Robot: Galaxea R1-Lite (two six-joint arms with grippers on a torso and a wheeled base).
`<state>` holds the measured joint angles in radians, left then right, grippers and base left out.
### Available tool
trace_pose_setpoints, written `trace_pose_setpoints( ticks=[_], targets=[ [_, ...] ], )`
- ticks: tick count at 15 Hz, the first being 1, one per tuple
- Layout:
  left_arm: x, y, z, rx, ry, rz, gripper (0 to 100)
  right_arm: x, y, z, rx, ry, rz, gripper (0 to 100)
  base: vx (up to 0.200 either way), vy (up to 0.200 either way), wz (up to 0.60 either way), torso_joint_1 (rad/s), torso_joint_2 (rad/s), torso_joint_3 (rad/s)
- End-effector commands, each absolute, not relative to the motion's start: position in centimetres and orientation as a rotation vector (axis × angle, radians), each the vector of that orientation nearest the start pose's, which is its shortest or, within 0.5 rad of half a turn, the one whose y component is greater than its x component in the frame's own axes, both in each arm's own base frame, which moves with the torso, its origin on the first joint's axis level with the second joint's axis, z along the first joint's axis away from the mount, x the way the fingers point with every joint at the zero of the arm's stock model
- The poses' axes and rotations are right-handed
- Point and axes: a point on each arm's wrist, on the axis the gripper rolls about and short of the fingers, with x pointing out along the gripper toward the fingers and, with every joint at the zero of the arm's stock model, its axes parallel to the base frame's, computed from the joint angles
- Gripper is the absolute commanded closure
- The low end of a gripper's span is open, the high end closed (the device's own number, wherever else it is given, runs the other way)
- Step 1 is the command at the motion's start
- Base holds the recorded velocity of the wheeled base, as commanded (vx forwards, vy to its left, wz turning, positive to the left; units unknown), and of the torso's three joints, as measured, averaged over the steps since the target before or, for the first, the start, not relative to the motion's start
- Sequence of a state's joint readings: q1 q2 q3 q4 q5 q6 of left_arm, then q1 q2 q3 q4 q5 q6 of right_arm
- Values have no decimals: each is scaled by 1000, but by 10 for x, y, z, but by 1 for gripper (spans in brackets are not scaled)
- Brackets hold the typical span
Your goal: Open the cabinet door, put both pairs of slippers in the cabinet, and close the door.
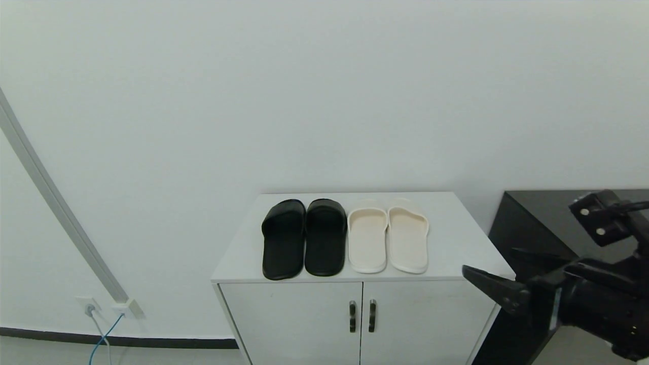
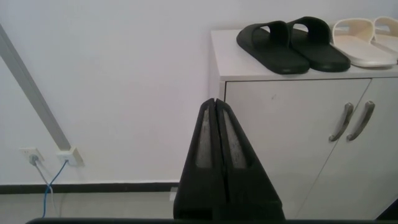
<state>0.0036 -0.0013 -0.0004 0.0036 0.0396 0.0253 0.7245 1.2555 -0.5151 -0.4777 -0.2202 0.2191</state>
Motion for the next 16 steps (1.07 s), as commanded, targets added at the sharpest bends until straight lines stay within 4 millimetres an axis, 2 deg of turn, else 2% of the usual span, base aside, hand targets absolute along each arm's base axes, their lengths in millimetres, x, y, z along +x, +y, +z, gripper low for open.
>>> trace_pose_setpoints(
  ticks=[1, 3, 4, 5, 12, 16],
  targets=[
    [-23, 1, 75, 25, 4, 43, 100, 168, 163, 188, 80, 353, 450, 0, 0, 0, 0, 0, 0, 0],
    [-23, 1, 75, 26, 4, 43, 100, 184, 184, 181, 85, 369, 377, 0, 0, 0, 0, 0, 0, 0],
    [-23, 1, 75, 26, 4, 43, 100, 201, 202, 178, 95, 370, 336, 0, 0, 0, 0, 0, 0, 0],
    [-23, 1, 75, 26, 4, 43, 100, 209, 211, 177, 99, 368, 333, 0, 0, 0, 0, 0, 0, 0],
    [-23, 1, 75, 25, 4, 43, 100, 257, 252, 167, 98, 350, 269, 0, 0, 0, 0, 0, 0, 0],
    [-23, 1, 75, 23, 4, 43, 100, 295, 275, 156, 105, 319, 203, 0, 0, 0, 0, 0, 0, 0]
  ],
)
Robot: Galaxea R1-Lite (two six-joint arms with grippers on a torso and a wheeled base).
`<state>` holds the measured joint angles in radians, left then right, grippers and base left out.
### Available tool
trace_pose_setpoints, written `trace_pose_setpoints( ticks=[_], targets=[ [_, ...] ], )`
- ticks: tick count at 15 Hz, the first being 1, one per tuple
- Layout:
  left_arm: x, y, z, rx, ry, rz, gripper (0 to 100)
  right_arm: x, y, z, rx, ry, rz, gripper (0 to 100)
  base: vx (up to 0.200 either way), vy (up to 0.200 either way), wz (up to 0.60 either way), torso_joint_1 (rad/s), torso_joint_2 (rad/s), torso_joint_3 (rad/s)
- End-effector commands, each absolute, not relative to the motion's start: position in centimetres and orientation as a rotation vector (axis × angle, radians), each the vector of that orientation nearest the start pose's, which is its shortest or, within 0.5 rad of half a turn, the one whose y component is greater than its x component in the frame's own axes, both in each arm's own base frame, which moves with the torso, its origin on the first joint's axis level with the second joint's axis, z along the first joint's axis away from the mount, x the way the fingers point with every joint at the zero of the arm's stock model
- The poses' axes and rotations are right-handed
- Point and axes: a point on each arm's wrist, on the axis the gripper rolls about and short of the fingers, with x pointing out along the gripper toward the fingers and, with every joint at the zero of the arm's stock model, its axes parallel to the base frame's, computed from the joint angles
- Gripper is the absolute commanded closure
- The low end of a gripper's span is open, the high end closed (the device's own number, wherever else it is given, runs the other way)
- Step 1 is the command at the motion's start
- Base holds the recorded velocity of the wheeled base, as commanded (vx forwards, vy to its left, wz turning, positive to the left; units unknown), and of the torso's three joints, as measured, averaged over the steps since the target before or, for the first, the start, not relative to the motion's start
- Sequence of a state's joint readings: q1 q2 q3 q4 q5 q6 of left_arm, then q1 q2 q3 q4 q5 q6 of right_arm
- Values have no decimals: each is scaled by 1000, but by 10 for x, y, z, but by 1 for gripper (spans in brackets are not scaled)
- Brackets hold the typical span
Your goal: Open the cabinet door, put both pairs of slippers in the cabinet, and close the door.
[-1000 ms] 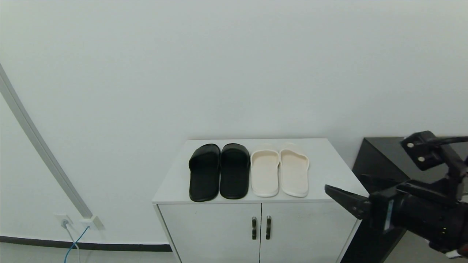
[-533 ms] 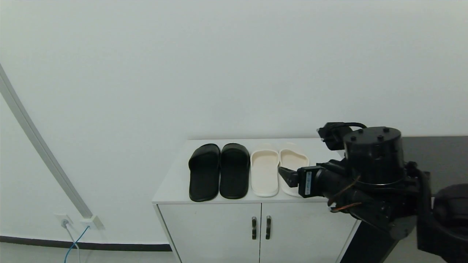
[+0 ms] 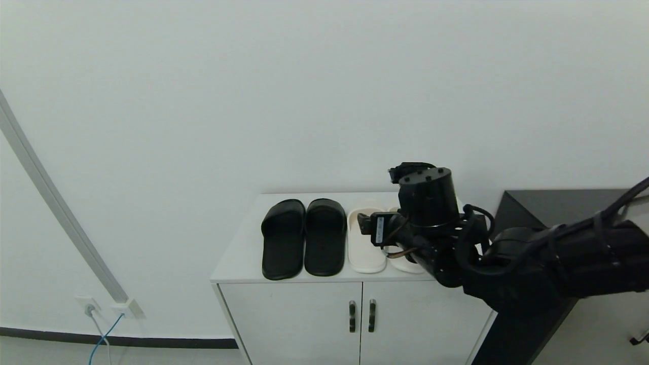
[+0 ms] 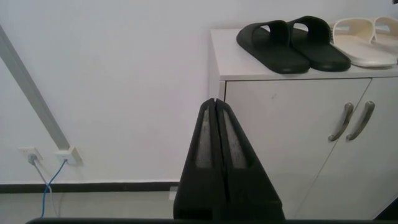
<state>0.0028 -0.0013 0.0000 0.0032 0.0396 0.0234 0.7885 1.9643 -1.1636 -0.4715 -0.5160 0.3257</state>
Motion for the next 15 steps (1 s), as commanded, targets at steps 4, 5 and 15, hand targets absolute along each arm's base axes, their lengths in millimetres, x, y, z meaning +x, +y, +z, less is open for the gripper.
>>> trace_pose_setpoints(
  ticks=[4, 5, 15],
  targets=[
    [-23, 1, 75, 23, 4, 43, 100, 321, 285, 141, 97, 329, 164, 0, 0, 0, 0, 0, 0, 0],
    [-23, 1, 75, 23, 4, 43, 100, 326, 286, 140, 101, 324, 154, 0, 0, 0, 0, 0, 0, 0],
    [-23, 1, 75, 18, 3, 44, 100, 370, 288, 120, 81, 323, 30, 0, 0, 0, 0, 0, 0, 0]
  ],
)
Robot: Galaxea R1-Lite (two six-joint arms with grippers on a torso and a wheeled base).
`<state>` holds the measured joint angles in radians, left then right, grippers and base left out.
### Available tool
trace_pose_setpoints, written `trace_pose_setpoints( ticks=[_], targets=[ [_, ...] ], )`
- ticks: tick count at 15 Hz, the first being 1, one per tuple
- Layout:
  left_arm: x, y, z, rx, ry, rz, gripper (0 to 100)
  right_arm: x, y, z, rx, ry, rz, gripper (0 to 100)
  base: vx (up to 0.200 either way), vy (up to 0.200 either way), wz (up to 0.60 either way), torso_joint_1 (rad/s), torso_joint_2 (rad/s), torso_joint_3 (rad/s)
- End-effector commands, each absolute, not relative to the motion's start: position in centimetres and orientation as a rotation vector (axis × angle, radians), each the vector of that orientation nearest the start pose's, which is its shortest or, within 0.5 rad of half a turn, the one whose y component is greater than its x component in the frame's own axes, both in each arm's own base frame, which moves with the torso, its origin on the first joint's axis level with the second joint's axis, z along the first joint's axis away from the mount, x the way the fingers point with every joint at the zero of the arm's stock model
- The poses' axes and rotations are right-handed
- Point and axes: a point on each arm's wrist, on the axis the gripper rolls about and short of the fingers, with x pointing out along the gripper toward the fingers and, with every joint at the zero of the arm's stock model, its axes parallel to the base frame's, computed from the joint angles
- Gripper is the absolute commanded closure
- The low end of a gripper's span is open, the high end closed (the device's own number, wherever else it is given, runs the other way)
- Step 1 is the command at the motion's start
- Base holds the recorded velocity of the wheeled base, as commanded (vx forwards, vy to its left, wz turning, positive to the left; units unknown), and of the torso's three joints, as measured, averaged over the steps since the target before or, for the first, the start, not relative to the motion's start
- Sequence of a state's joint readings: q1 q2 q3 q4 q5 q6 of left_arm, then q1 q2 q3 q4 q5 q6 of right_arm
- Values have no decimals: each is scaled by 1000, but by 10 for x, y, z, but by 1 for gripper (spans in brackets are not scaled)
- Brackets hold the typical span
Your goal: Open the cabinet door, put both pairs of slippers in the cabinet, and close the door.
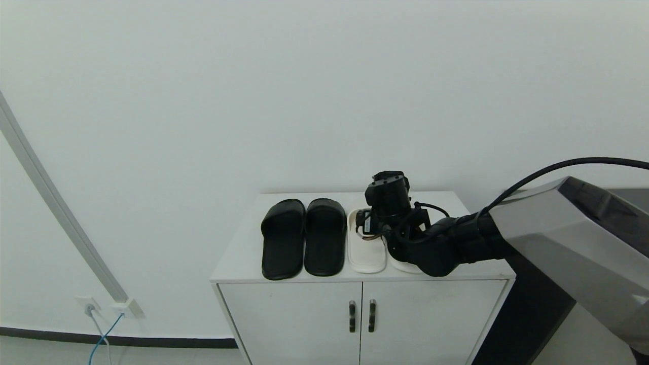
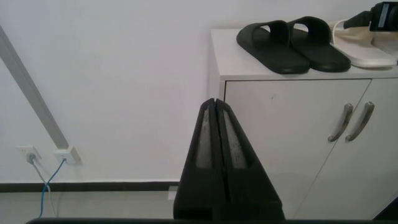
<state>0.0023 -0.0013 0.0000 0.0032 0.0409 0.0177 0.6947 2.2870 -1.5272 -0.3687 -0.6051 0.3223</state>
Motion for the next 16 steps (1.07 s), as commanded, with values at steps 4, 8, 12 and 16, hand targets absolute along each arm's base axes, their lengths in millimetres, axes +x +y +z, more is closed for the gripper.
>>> trace_pose_setpoints(
  ticks=[4, 8, 12, 16],
  targets=[
    [-23, 1, 75, 17, 3, 44, 100, 383, 287, 110, 53, 323, 10, 0, 0, 0, 0, 0, 0, 0],
    [-23, 1, 75, 11, 3, 44, 100, 399, 286, 103, 34, 300, -35, 0, 0, 0, 0, 0, 0, 0],
    [-23, 1, 75, 11, 3, 44, 100, 404, 283, 103, 37, 295, -45, 0, 0, 0, 0, 0, 0, 0],
    [-23, 1, 75, 11, 3, 44, 100, 406, 283, 98, 33, 301, -47, 100, 0, 0, 0, 0, 0, 0]
  ],
)
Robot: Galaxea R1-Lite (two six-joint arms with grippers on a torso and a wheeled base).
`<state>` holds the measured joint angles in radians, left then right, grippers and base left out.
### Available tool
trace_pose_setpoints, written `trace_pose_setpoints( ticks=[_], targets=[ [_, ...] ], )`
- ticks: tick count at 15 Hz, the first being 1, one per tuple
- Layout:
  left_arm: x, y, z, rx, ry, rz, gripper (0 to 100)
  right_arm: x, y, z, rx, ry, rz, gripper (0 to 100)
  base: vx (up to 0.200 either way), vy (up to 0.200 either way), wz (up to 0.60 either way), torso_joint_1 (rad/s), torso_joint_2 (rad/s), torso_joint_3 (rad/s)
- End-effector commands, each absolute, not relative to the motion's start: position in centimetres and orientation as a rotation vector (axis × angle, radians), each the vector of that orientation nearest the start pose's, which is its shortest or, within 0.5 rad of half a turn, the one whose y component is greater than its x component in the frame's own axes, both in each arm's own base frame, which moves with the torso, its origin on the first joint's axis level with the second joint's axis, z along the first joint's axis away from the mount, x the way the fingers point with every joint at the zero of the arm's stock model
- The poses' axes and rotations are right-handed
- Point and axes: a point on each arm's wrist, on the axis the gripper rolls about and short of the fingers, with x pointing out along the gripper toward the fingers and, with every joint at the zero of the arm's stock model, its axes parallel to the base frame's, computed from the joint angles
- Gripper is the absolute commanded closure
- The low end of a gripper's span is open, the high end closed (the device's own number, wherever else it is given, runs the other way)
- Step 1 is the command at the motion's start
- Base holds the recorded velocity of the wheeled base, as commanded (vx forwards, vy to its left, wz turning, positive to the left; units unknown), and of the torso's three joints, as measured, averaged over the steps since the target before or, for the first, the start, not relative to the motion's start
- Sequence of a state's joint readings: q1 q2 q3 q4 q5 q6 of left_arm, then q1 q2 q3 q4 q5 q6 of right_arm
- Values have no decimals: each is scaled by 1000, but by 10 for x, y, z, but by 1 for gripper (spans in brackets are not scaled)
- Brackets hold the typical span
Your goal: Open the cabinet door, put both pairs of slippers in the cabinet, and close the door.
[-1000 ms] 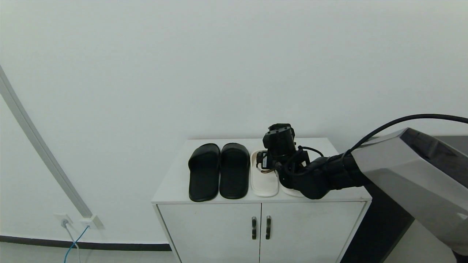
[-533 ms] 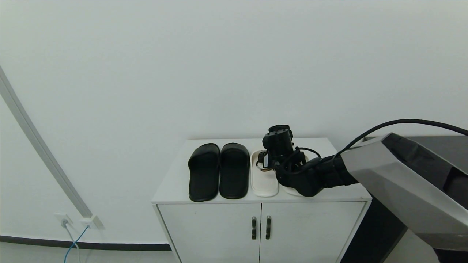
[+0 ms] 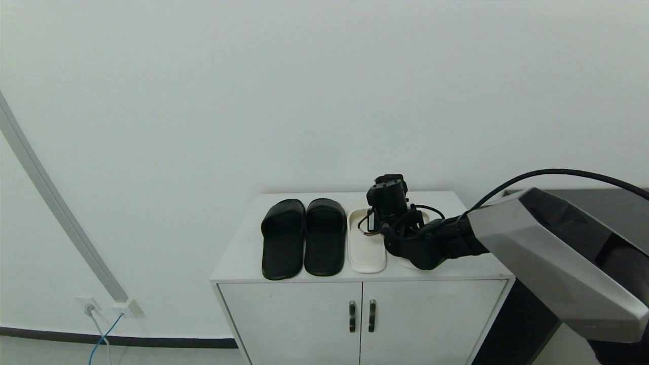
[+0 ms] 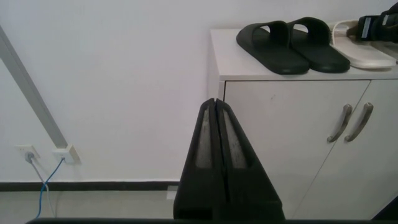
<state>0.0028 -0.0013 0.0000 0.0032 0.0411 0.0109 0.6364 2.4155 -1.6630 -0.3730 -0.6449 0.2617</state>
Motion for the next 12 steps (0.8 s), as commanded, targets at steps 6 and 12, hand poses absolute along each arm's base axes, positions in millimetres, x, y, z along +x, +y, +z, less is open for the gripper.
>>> trace_pose_setpoints(
  ticks=[6, 12],
  targets=[
    [-23, 1, 75, 11, 3, 44, 100, 401, 280, 111, 44, 286, -45, 100, 0, 0, 0, 0, 0, 0],
    [-23, 1, 75, 11, 3, 44, 100, 334, 263, 175, 33, 268, 100, 100, 0, 0, 0, 0, 0, 0]
  ],
)
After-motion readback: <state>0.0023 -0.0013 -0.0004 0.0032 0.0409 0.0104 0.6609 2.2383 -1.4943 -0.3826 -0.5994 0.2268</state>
